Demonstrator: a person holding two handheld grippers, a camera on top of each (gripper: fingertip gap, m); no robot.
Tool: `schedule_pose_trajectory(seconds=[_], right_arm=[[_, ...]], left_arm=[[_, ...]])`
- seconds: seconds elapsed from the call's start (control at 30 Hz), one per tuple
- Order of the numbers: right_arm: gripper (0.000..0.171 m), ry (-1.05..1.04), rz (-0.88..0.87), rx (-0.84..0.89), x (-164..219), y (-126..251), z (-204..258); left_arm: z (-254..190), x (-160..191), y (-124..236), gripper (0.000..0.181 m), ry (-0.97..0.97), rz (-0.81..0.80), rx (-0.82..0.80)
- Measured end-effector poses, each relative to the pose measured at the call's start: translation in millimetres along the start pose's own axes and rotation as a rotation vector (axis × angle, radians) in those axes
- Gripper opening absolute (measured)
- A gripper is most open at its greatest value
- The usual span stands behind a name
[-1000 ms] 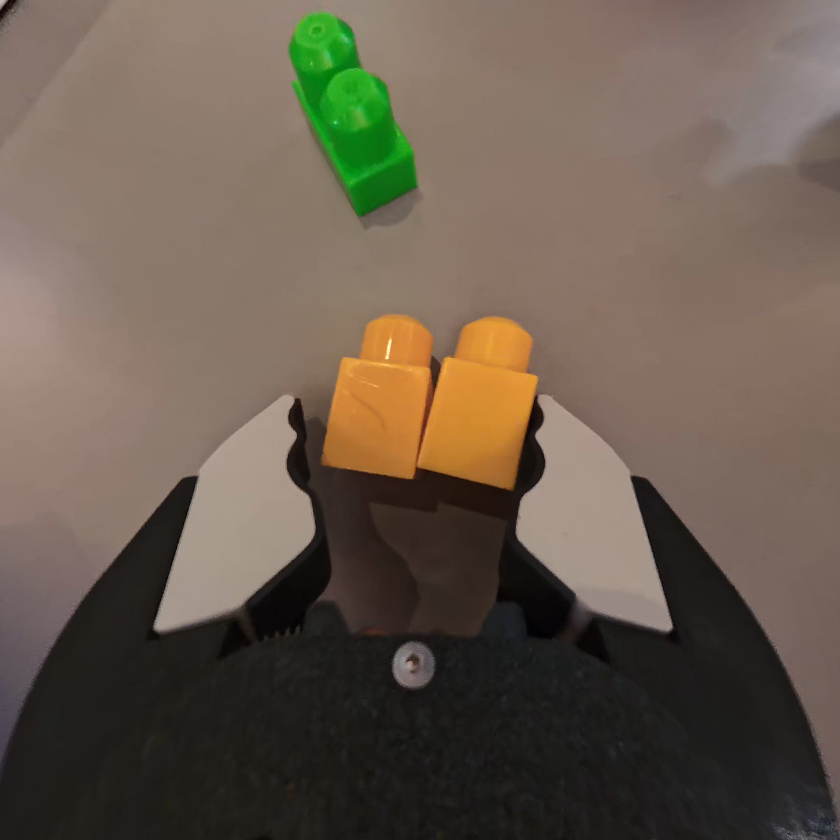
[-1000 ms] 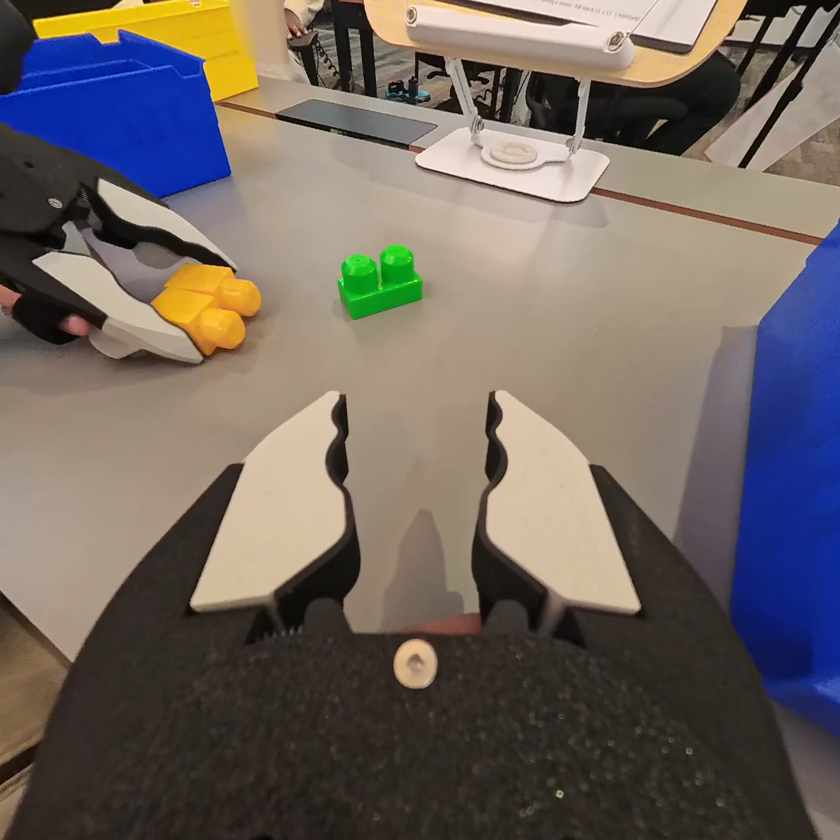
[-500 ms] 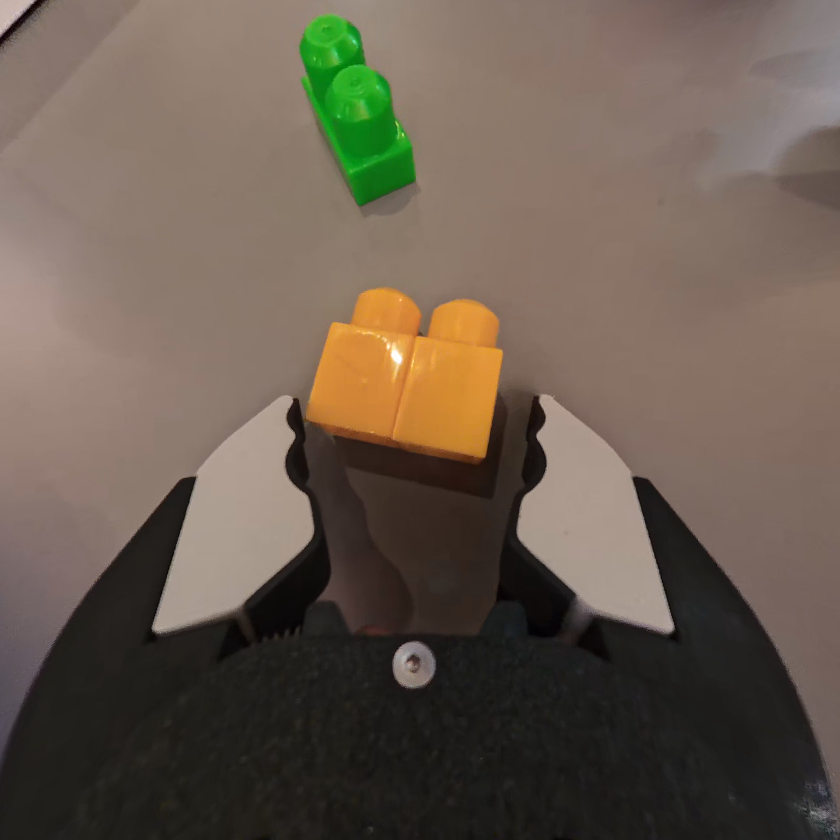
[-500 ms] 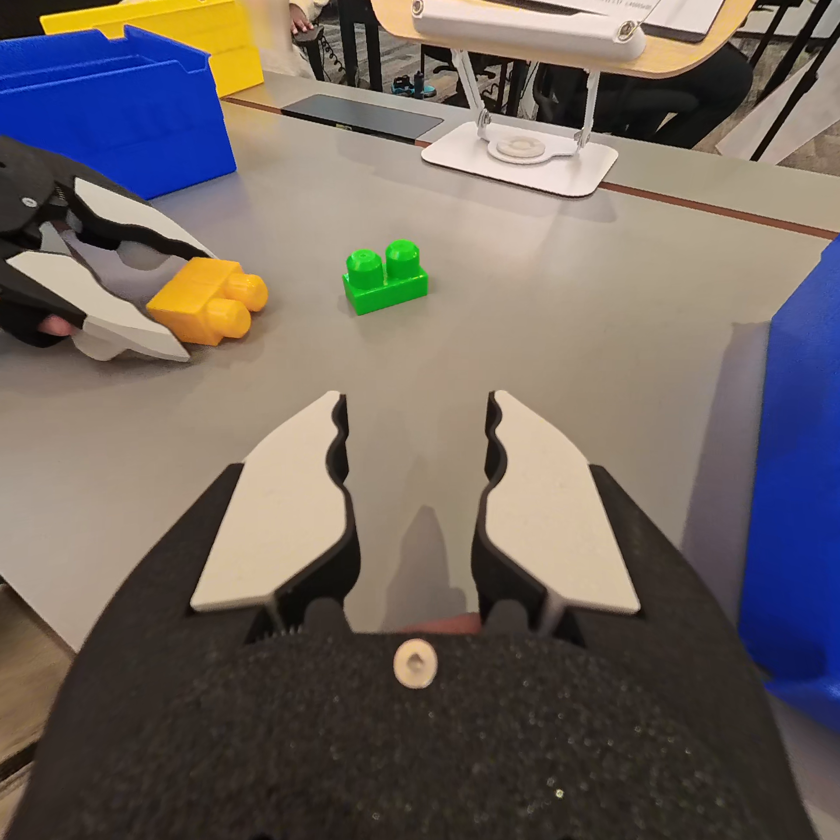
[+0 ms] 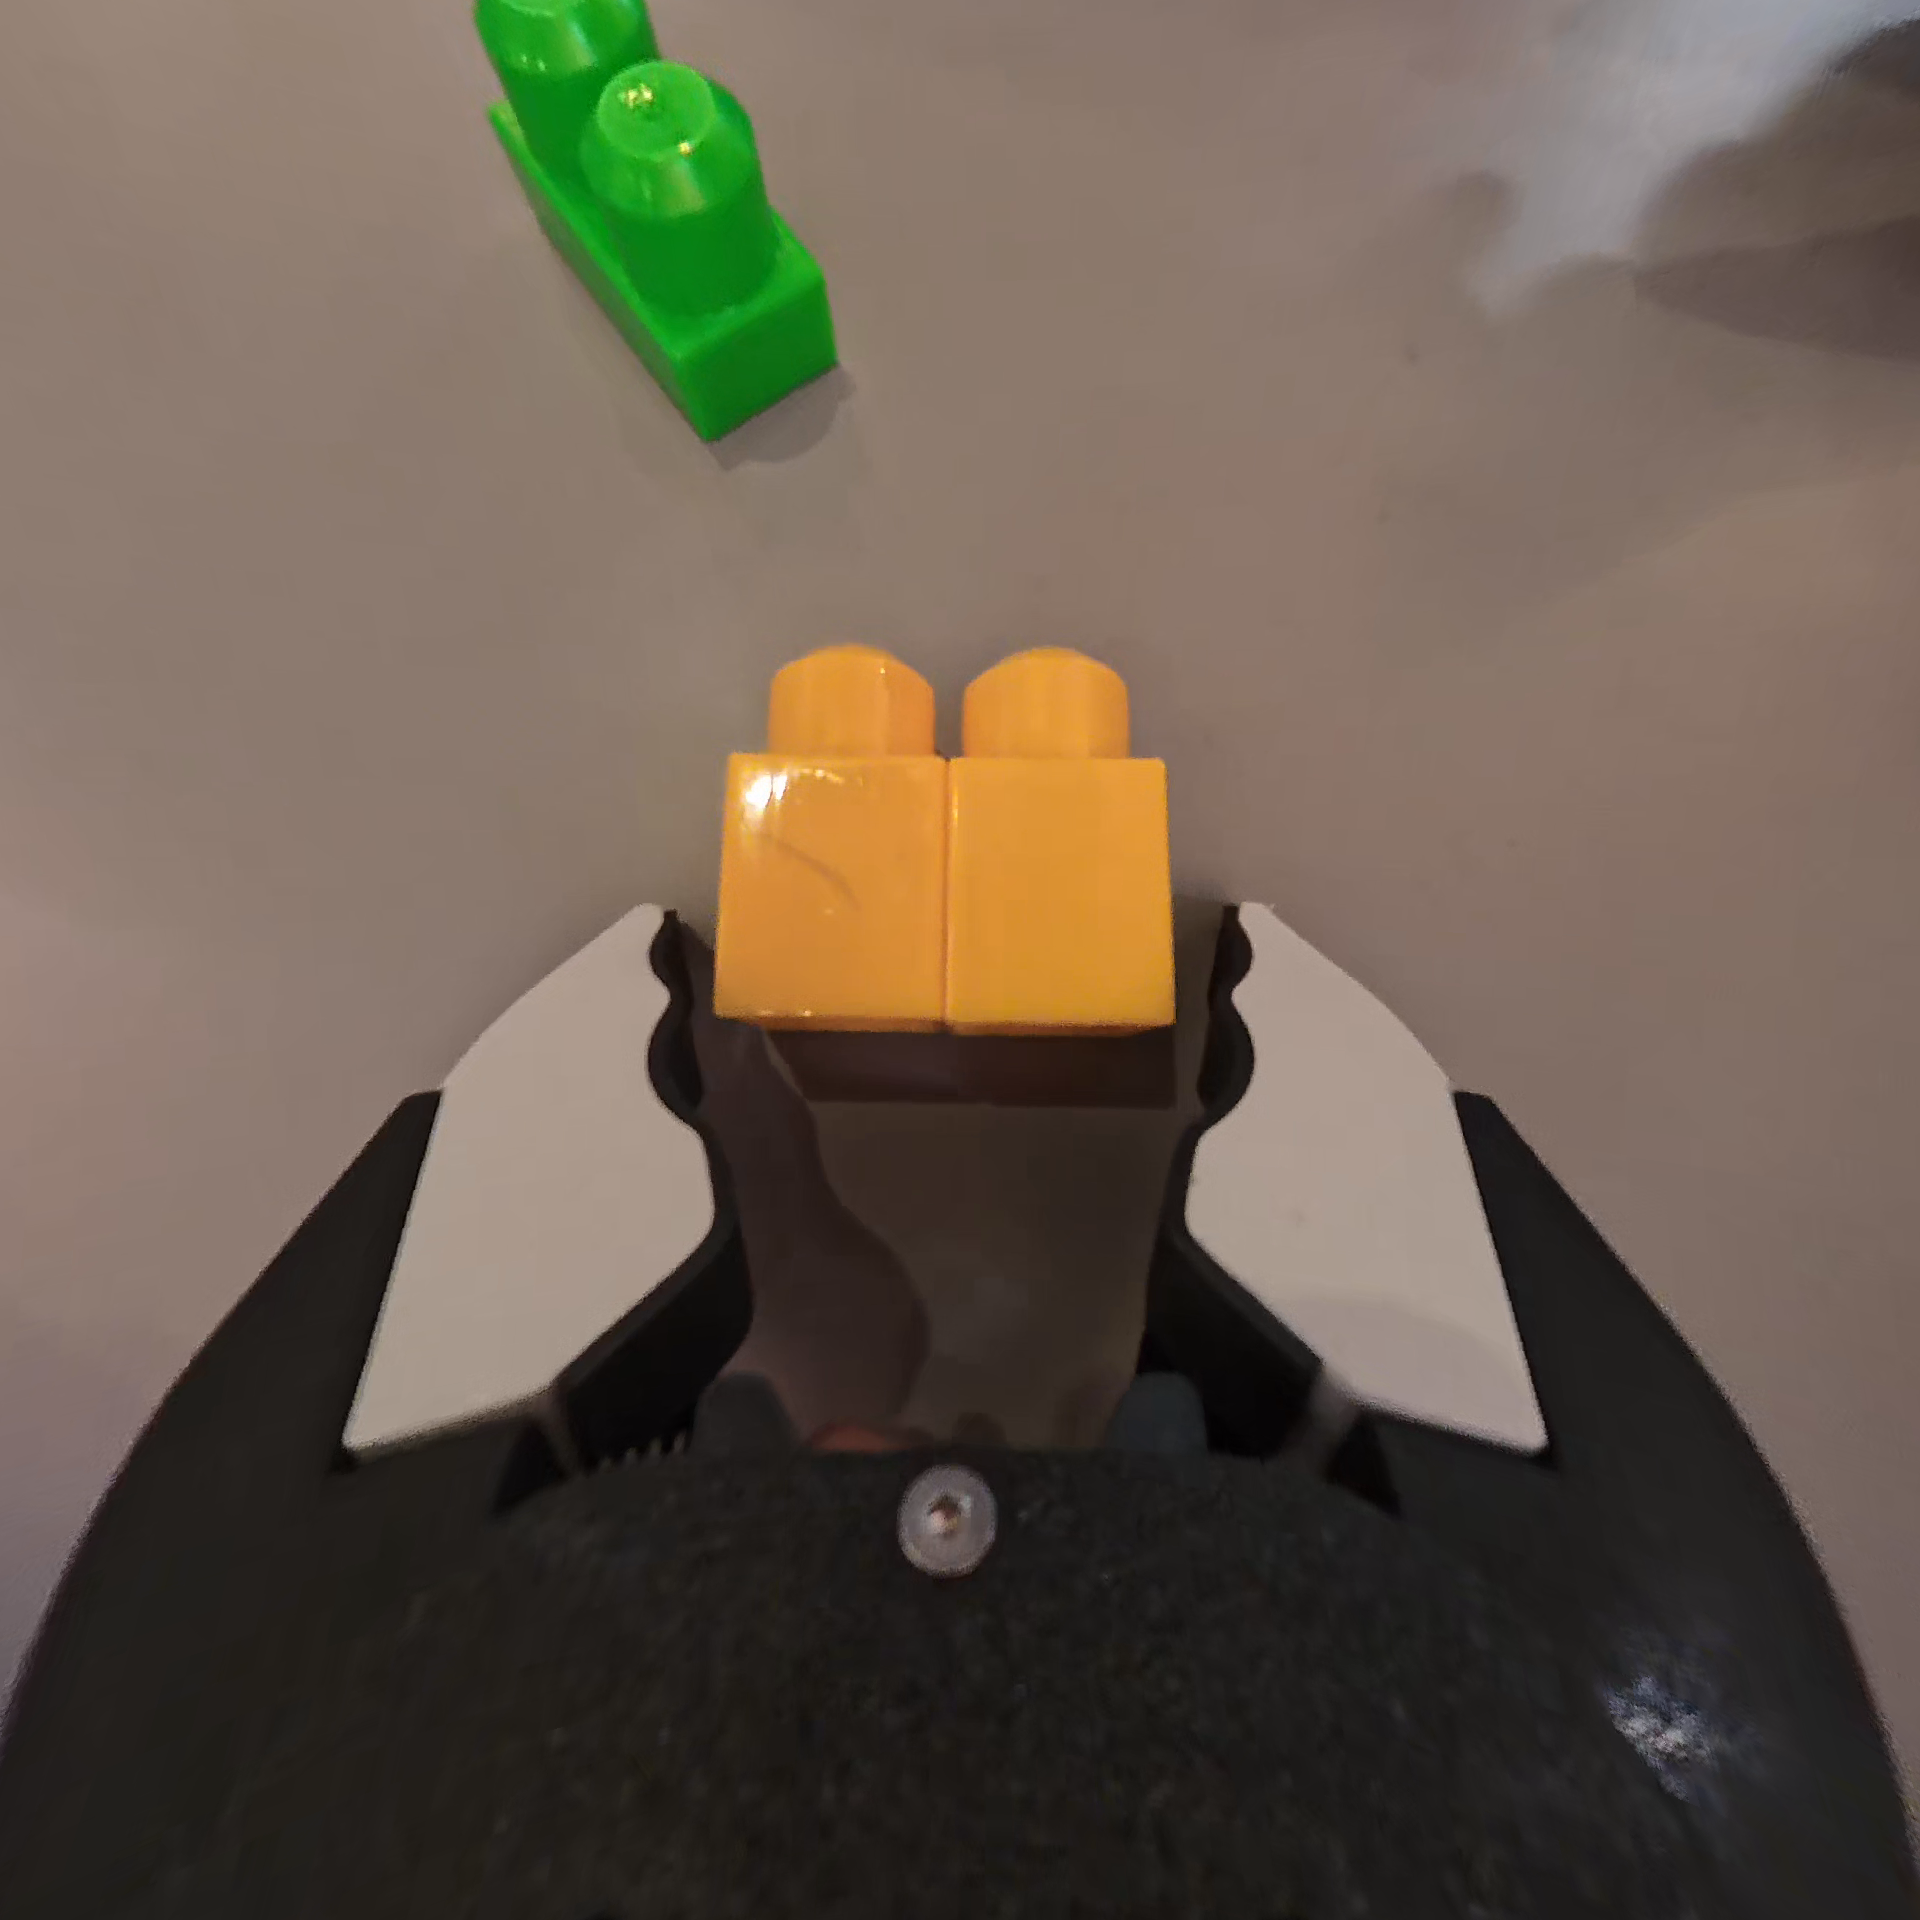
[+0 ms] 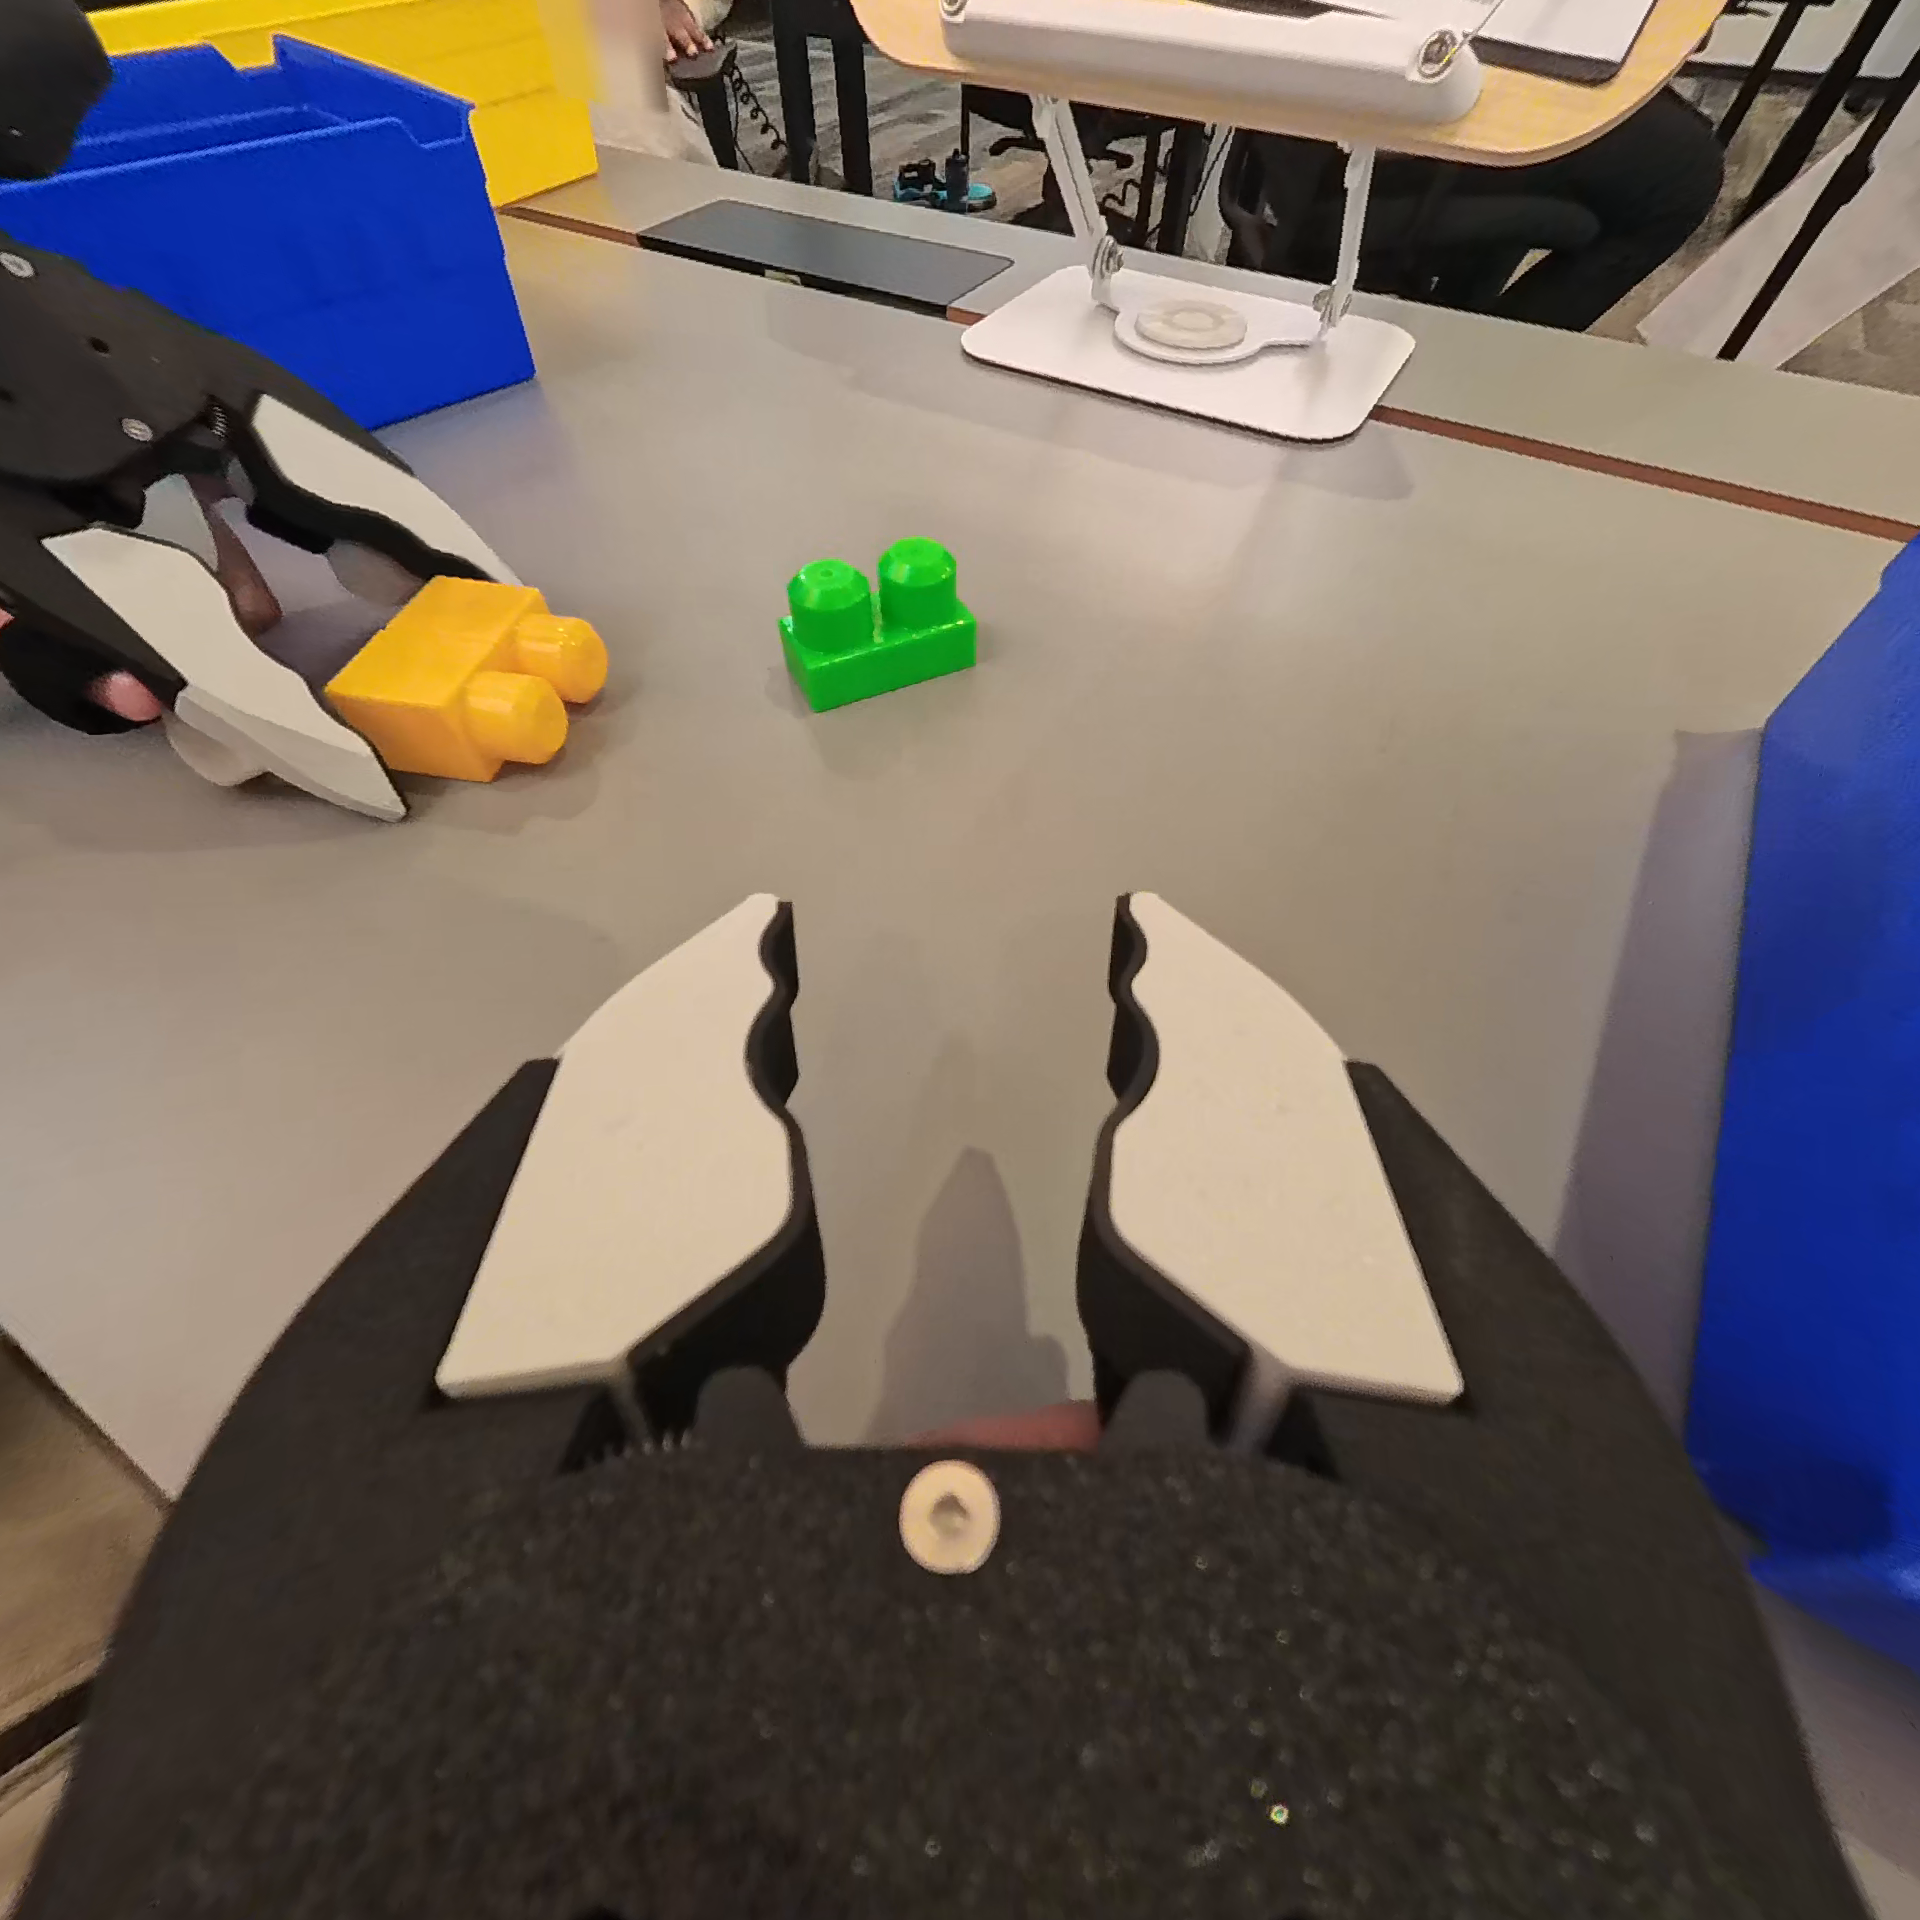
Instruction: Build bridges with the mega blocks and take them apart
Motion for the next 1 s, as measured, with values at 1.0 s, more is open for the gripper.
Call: schedule_pose_trajectory(seconds=[1.0], right_arm=[[0.057,-0.001,0.005,-0.004,1.1,-1.1,0.2]], left_arm=[[-2.4,-15.2,-13.5,0.095,-0.006,0.028,-0.021]])
Point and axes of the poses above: each gripper's, where its closed fingertips meet, y back along the fingers, x out of its underside, z = x × y across the jaws, the point moved 5 cm from there along y, back along the fingers, and after that the axes turned 5 degrees about -z, right-handed, at the moved point
